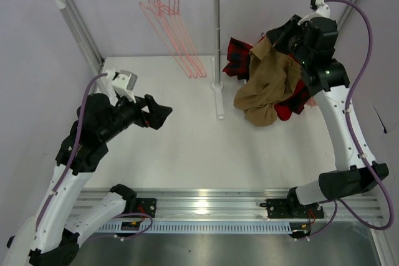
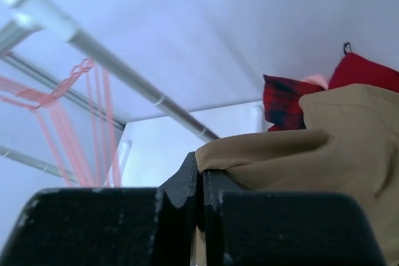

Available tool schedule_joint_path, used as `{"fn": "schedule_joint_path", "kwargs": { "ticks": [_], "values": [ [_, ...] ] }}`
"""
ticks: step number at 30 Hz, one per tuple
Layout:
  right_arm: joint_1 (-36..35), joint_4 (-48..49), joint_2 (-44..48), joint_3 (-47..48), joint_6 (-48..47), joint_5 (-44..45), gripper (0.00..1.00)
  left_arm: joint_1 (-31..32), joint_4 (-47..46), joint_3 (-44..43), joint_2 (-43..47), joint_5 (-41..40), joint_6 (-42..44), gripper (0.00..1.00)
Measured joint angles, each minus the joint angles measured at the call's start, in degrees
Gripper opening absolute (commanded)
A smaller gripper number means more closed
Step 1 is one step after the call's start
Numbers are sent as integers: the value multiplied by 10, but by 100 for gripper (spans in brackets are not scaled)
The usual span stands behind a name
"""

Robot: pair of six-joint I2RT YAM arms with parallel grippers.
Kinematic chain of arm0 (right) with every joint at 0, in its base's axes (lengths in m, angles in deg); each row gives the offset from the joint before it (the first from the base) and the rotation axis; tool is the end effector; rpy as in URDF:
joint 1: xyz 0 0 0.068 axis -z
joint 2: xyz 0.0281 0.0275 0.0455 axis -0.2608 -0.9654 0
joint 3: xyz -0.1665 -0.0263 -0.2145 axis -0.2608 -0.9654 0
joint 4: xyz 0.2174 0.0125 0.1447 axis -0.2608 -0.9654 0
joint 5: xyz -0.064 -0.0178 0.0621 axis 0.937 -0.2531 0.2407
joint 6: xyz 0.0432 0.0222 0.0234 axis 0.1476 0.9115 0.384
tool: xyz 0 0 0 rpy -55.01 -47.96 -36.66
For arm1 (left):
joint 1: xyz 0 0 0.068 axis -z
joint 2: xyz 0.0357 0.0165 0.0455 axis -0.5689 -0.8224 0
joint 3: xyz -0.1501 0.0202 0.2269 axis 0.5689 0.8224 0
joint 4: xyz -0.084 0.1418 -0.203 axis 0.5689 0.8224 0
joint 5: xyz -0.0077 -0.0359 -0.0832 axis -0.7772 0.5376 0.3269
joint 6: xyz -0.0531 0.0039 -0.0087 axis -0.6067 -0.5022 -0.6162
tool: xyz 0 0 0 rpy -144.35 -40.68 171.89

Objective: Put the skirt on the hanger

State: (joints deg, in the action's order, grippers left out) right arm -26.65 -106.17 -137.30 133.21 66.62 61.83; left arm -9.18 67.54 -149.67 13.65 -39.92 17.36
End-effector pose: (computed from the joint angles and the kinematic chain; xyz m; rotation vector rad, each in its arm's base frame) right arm 0.3059 0.0655 0.4930 0.1838 1.7059 0.5898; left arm 0.1268 -0.0669 0.4285 0.3038 1.8207 -0.6344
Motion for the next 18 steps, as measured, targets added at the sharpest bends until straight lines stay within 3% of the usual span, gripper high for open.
{"fn": "schedule_joint_path", "kwargs": {
  "ticks": [7, 13, 18],
  "values": [
    [-142, -76, 18, 127, -34, 60, 0, 56, -64, 9, 15, 64, -14, 100],
    [-256, -143, 17, 245, -61, 97, 0, 63, -118, 1, 26, 95, -25, 99],
    [-349, -159, 34, 245, -84, 149, 0, 63, -132, -4, 24, 103, -24, 100]
  ]
}}
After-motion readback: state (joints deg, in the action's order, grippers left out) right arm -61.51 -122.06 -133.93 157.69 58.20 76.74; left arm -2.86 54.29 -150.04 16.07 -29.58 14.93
